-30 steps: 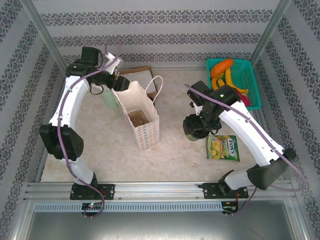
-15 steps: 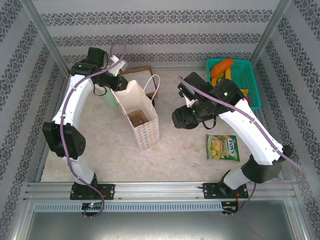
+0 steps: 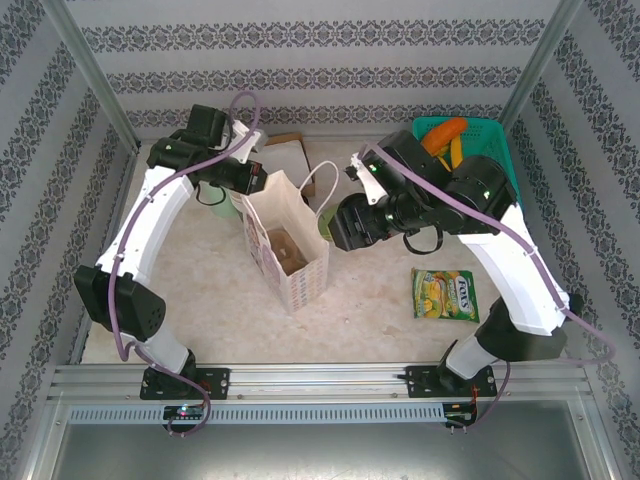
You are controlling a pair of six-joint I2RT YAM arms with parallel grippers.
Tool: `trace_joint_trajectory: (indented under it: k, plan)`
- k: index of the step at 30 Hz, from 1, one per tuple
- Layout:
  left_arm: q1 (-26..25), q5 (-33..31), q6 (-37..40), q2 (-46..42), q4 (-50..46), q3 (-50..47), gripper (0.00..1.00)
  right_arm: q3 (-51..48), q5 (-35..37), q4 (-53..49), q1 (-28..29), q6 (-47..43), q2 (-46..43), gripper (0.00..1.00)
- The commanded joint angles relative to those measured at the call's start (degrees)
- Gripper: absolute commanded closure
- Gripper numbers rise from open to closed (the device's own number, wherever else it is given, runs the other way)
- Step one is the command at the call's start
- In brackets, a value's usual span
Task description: Pack the takeout coffee
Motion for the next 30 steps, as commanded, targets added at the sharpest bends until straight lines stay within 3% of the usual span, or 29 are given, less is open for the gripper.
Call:
trace_joint_trajectory:
  k: [1,12,23,25,28,30]
  plan:
    - [-0.61,-1.08,-3.66,-1.71,0.82,-1.38,0.96,3.52,-1.16,-4.87,1.56,-2.15,3.70,0.28]
    - [-0.64,-1.63,-8.36,-3.02,2.09,-2.90,0.98,12.18,6.09,-5.65,5.15,-4.23,15.02,0.28]
    - [-0.61,0.08,-9.02,-4.17,3.55,-3.84,0.92,16.31,5.62,-5.16,6.81,-2.70,21.00,0.28]
    - [-0.61,0.15,-9.64,-4.14,3.77,-3.67,0.86,16.28,5.11,-5.16,6.81,-2.21,21.43,0.28]
    - [-0.66,0.06,-9.03,-4.97,3.60,-3.49,0.65,16.31,4.82,-5.19,6.78,-2.28,21.89,0.28]
    - [-0.60,-0.88,-8.45,-6.14,2.92,-3.33,0.60,16.30,4.49,-4.85,6.79,-2.08,22.15,0.28]
